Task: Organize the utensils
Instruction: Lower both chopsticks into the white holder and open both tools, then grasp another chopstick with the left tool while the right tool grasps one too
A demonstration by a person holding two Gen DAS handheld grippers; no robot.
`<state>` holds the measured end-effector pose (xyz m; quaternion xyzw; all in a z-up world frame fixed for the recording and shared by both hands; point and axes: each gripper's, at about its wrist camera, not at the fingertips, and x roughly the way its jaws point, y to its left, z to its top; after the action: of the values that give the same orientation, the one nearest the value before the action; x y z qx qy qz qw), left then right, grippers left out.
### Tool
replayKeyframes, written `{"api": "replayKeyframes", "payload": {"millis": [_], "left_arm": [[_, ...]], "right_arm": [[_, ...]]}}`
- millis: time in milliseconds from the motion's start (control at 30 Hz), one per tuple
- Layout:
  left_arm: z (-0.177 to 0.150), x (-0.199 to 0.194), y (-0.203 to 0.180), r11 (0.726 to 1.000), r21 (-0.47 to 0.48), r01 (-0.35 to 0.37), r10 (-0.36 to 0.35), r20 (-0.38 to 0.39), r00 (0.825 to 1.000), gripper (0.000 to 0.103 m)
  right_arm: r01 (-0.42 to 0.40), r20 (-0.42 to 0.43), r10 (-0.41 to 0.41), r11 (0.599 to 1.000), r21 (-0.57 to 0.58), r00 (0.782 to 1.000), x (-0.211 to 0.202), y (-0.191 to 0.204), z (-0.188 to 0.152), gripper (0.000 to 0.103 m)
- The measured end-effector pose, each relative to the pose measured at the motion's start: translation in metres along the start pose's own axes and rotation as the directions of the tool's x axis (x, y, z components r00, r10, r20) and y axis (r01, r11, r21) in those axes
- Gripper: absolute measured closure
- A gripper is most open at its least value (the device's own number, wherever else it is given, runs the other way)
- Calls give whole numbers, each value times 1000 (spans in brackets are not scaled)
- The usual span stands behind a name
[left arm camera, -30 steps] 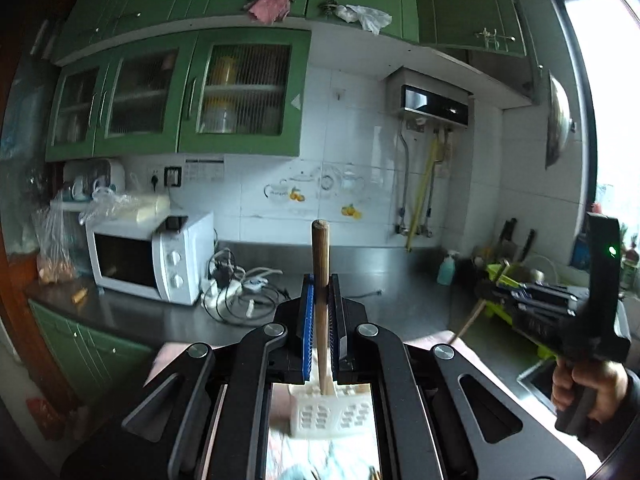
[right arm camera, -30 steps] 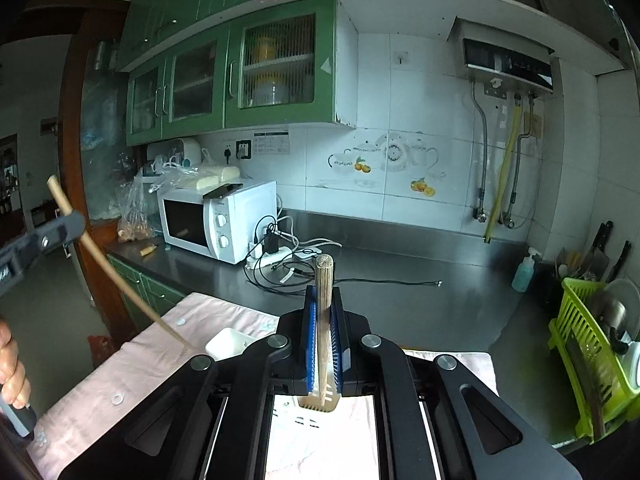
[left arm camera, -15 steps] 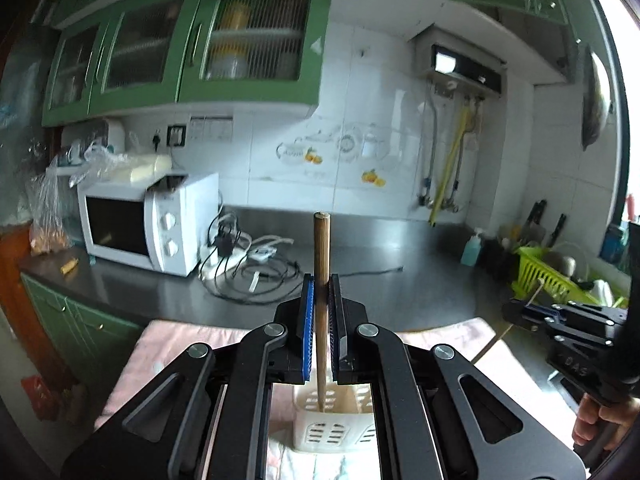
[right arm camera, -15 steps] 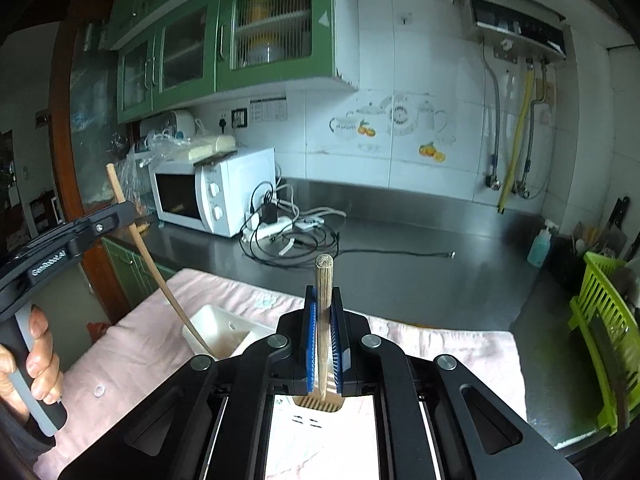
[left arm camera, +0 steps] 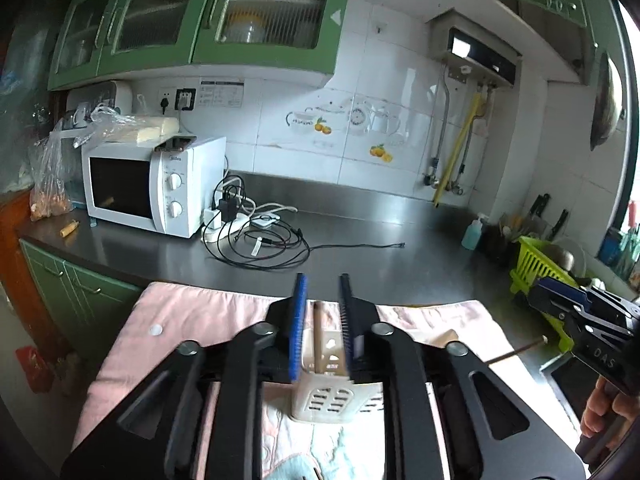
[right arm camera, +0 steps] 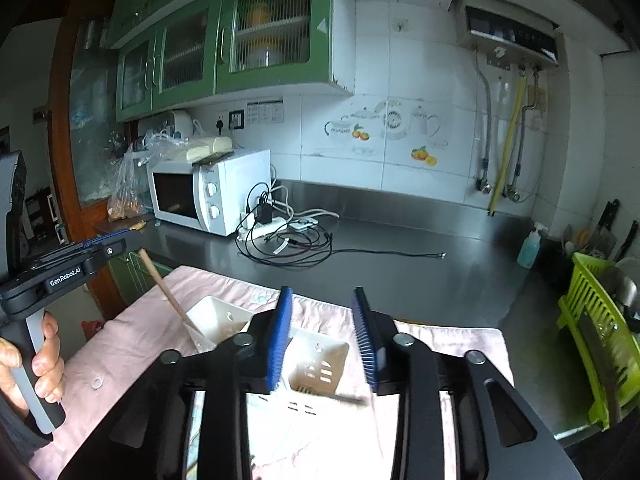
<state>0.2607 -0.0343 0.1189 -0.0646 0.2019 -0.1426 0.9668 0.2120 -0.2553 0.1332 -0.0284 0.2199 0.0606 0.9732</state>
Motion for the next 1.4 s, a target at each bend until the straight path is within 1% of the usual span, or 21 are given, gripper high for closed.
{"api": "replayKeyframes", "payload": {"millis": [33,67,100,133,200,233,333,367,433,533,633,767,900,1000,1067,1133,1167,1200,1267,1333,1400], "left_arm": [[-1,-7,-1,1000,2,1,-1,6,1000,75],[-3,-16,-2,1000,6,-2,2,12,1000,64],[-5,-26,-3,1000,8,-7,7,21,1000,60],[-8,-33,-3,1000,11,-7,6,27,1000,58],[-17,-50,-4,1000,22,-1,1,24,1000,56],[-22,-59,-4,1000,25,-10,10,16,1000,51],[-41,-83,-2,1000,21,-12,12,9,1000,47],[-46,-90,-1,1000,21,-20,20,6,1000,42],[-65,-107,2,999,23,-32,32,0,999,40],[-90,-127,10,999,9,-48,49,-13,999,33],[-119,-143,19,998,-12,-56,55,-44,998,33],[-155,-161,30,996,-18,-83,81,-70,994,33],[-182,-171,36,997,-30,-75,72,-97,993,33],[-201,-176,30,999,0,-46,46,-112,993,34],[-214,-174,21,999,41,-5,11,-141,990,35],[-225,-171,11,998,63,28,-17,-167,986,37],[-231,-168,6,996,74,57,-42,-189,981,41],[-235,-166,2,994,81,74,-56,-203,978,42],[-244,-161,-8,988,102,117,-90,-236,968,50],[-249,-157,-15,982,113,149,-116,-254,960,54],[-255,-151,-24,972,124,198,-157,-280,947,61]], "right_arm": [[2,6,-2,1000,1,1000,-9,0,-2,66],[3,13,-3,1000,2,1000,-19,1,-5,66],[4,18,-4,1000,3,1000,-26,1,-8,64],[3,21,-3,1000,5,1000,-34,2,-13,60],[-2,9,2,1000,13,1000,-50,5,-26,56],[-7,4,7,1000,16,1000,-57,8,-35,56],[-11,-33,12,1000,19,999,-74,17,-62,55],[-20,-45,21,1000,24,999,-80,20,-73,55],[-35,-67,37,999,32,997,-89,27,-93,52],[-36,-103,38,999,28,994,-101,38,-124,51],[-53,-158,57,998,25,986,-109,54,-156,51],[-38,-198,36,999,-5,980,-118,72,-192,51],[-50,-266,50,999,7,963,-121,87,-233,51],[-44,-297,47,999,16,954,-123,91,-254,55],[-40,-313,53,998,46,948,-125,91,-264,57],[-47,-328,72,996,81,942,-126,93,-275,63],[-46,-333,72,995,84,940,-126,95,-279,64],[-47,-340,76,995,92,937,-126,97,-284,66],[-47,-351,88,991,124,932,-127,99,-292,70],[-49,-354,99,988,148,930,-127,100,-296,74],[-45,-359,96,988,150,929,-127,102,-300,77]]}}
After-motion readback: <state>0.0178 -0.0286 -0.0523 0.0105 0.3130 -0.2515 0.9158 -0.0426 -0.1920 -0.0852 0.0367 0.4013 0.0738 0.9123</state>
